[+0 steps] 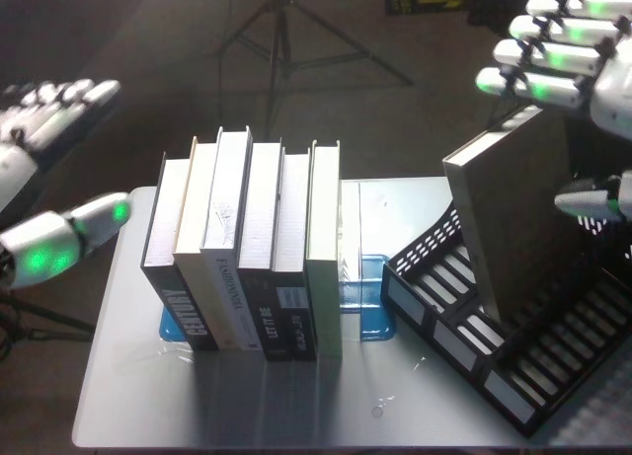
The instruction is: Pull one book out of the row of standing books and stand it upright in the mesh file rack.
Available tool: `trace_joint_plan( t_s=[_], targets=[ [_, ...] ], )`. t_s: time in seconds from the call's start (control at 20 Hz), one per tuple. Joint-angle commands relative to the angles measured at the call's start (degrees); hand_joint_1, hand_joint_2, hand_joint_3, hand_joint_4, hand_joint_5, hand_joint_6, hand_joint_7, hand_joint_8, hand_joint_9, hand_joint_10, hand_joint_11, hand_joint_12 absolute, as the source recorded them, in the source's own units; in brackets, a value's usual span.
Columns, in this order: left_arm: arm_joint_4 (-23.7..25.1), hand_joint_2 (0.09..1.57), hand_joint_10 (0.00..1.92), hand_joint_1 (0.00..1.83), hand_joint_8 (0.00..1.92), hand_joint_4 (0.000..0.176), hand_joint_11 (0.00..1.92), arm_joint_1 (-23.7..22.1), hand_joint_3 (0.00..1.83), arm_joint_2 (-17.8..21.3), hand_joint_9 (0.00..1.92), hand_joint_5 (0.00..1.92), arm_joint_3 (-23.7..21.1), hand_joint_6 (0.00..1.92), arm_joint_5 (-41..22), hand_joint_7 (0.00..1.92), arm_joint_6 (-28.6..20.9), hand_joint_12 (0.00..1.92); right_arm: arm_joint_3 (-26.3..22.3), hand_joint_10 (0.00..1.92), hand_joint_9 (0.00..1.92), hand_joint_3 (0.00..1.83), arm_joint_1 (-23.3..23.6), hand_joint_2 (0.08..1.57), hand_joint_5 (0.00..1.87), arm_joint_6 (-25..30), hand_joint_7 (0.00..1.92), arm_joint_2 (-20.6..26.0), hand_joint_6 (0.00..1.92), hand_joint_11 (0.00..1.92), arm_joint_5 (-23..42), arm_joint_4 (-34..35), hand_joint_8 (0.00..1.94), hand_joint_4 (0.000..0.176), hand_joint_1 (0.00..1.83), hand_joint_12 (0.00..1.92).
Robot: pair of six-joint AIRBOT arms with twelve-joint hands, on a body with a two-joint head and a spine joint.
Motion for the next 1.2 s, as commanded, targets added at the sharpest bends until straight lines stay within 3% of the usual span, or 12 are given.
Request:
trace_joint_plan(
  t_s=[0.0, 0.05, 0.1, 0.15, 0.2, 0.25, 0.4, 0.45, 0.65, 0.8, 0.85, 1.15],
  targets=[
    [2.7, 1.34, 0.0, 0.21, 0.0, 0.074, 0.0, -1.6, 0.0, 0.5, 0.0, 0.02, 0.3, 0.01, -5.0, 0.0, -0.1, 0.0, -0.5, 0.0, 0.0, 0.0, -0.2, 1.23, 0.0, -0.4, 0.0, 0.3, 0.0, 0.0, -7.4, -2.0, 0.0, 0.052, 0.01, 0.0],
    [5.4, 1.33, 0.0, 0.21, 0.0, 0.076, 0.0, -3.7, 0.0, 0.5, 0.0, 0.02, 0.4, 0.01, -3.5, 0.0, -0.1, 0.0, -0.7, 0.0, 0.0, 0.0, -1.4, 1.23, 0.0, -0.1, 0.0, 0.4, 0.0, 0.0, -8.0, -2.0, 0.0, 0.059, 0.0, 0.0],
    [6.7, 1.33, 0.0, 0.2, 0.0, 0.059, 0.0, -4.6, 0.0, 0.5, 0.0, 0.04, 0.4, 0.01, -2.6, 0.0, -0.1, 0.0, -0.8, 0.0, 0.0, 0.0, -2.0, 1.23, 0.0, 0.3, 0.0, 0.4, 0.0, 0.0, -8.2, -2.0, 0.0, 0.049, 0.01, 0.0],
    [9.0, 1.33, 0.0, 0.2, 0.0, 0.059, 0.0, -6.2, 0.0, 0.3, 0.0, 0.04, 0.5, 0.01, -1.4, 0.0, -0.2, 0.0, -1.1, 0.0, 0.0, 0.0, -3.3, 1.23, 0.0, 1.1, 0.0, 0.6, 0.0, 0.0, -9.0, -2.0, 0.0, 0.049, 0.01, 0.0],
    [10.4, 1.32, 0.0, 0.17, 0.0, 0.023, 0.0, -7.2, 0.0, 0.1, 0.0, 0.06, 0.5, 0.02, -0.7, 0.0, -0.2, 0.0, -1.5, 0.0, 0.0, 0.01, -4.3, 1.25, 0.0, 1.4, 0.0, 0.8, 0.0, 0.0, -9.9, -2.0, 0.0, 0.021, 0.03, 0.0],
    [11.4, 1.33, 0.0, 0.17, 0.0, 0.007, 0.01, -7.9, 0.0, -0.2, 0.0, 0.07, 0.6, 0.02, -0.3, 0.0, -0.5, 0.0, -1.9, 0.0, 0.0, 0.01, -5.3, 1.26, 0.0, 1.7, 0.0, 1.0, 0.0, 0.0, -10.9, -2.0, 0.0, 0.015, 0.03, 0.0],
    [13.4, 1.33, 0.0, 0.14, 0.0, 0.022, 0.0, -8.9, 0.0, -1.1, 0.0, 0.06, 1.0, 0.01, -0.4, 0.0, -1.8, 0.0, -2.9, 0.0, 0.0, 0.01, -8.1, 1.27, 0.0, 3.9, 0.0, 2.3, 0.0, 0.0, -14.3, -2.0, 0.0, 0.015, 0.04, 0.0],
    [13.7, 1.34, 0.0, 0.15, 0.0, 0.013, 0.0, -9.0, 0.0, -1.2, 0.0, 0.07, 1.1, 0.01, -0.4, 0.0, -1.8, 0.0, -3.3, 0.0, 0.0, 0.02, -8.7, 1.29, 0.0, 4.1, 0.0, 2.6, 0.0, 0.0, -15.0, -2.0, 0.0, 0.0, 0.03, 0.0],
    [13.9, 1.35, 0.0, 0.14, 0.0, 0.002, 0.0, -9.1, 0.0, -1.3, 0.0, 0.07, 1.1, 0.01, -0.6, 0.0, -2.0, 0.0, -3.4, 0.0, 0.0, 0.02, -9.8, 1.32, 0.0, 4.7, 0.0, 2.7, 0.0, 0.0, -15.9, -2.0, 0.0, 0.0, 0.01, 0.0],
    [13.9, 1.35, 0.0, 0.08, 0.0, 0.013, 0.0, -9.1, 0.0, -1.4, 0.0, 0.05, 1.1, 0.0, -0.7, 0.0, -2.0, 0.0, -3.4, 0.0, 0.0, 0.02, -9.8, 1.33, 0.0, 4.7, 0.0, 2.7, 0.0, 0.0, -15.9, -2.0, 0.0, 0.0, 0.02, 0.0],
    [13.9, 1.36, 0.0, 0.08, 0.0, 0.0, 0.0, -9.1, 0.01, -1.4, 0.0, 0.06, 1.1, 0.0, -0.7, 0.0, -2.1, 0.0, -3.4, 0.0, 0.0, 0.01, -9.8, 1.31, 0.0, 4.7, 0.0, 2.7, 0.0, 0.0, -15.9, -2.0, 0.0, 0.0, 0.03, 0.0],
    [13.9, 1.38, 0.0, 0.06, 0.0, 0.0, 0.0, -9.1, 0.01, -1.5, 0.0, 0.07, 1.0, 0.0, -1.1, 0.0, -2.1, 0.0, -3.4, 0.0, 0.0, 0.0, -9.9, 1.31, 0.0, 4.7, 0.0, 3.0, 0.0, 0.0, -15.9, -2.0, 0.0, 0.0, 0.04, 0.0]
  ],
)
